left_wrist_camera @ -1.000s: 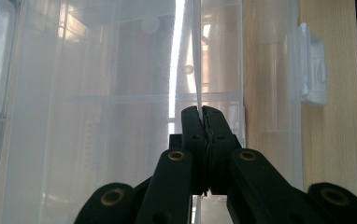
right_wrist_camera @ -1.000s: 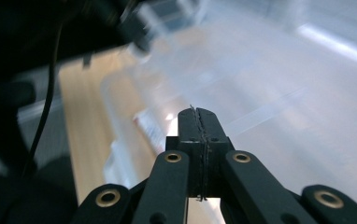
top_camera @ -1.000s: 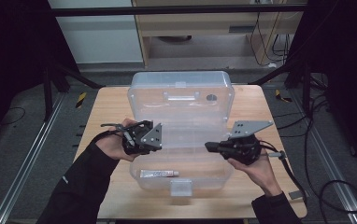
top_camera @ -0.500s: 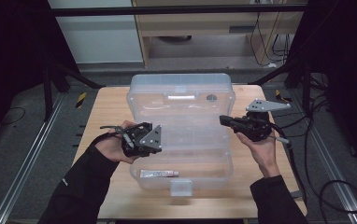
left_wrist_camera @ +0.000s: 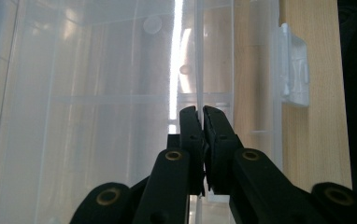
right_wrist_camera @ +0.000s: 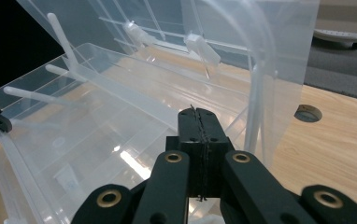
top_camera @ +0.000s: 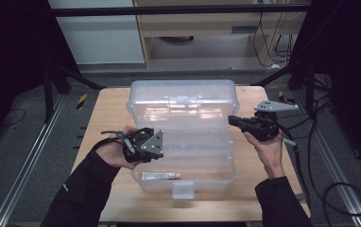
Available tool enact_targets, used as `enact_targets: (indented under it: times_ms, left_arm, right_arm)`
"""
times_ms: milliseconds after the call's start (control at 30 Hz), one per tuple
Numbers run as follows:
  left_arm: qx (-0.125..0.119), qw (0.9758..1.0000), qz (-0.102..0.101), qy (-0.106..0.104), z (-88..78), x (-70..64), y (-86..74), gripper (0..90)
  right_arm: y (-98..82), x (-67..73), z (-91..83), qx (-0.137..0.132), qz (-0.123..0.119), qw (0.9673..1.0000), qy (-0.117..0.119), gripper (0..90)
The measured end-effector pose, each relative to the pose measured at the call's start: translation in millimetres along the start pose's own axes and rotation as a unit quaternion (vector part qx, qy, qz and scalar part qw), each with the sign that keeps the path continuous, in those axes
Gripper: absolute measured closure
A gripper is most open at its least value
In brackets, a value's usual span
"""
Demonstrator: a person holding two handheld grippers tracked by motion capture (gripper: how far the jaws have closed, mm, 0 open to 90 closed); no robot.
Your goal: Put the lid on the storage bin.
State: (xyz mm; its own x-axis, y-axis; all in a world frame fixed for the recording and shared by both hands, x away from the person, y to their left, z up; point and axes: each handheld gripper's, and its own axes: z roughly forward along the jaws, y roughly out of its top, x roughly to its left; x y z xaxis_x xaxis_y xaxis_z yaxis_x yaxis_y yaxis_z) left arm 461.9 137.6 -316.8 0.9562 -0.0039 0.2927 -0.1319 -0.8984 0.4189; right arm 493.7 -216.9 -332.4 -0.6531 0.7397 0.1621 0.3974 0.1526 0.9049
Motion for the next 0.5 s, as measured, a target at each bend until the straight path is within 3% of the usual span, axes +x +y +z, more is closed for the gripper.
enact_targets:
  times_ms: [333,500]
  left_arm:
    - [-0.021,0.9997,-0.01,0.003,-2.2,-2.5,-3.7,83.3]
    - [-0.061,0.9978,-0.028,0.0,-7.8,-2.2,-2.4,78.2]
  right_arm:
    - [-5.8,-1.1,-2.4,0.008,0.003,1.0,0.004,90.0]
    - [-8.1,-2.5,-4.9,0.008,0.005,0.9999,0.008,90.0]
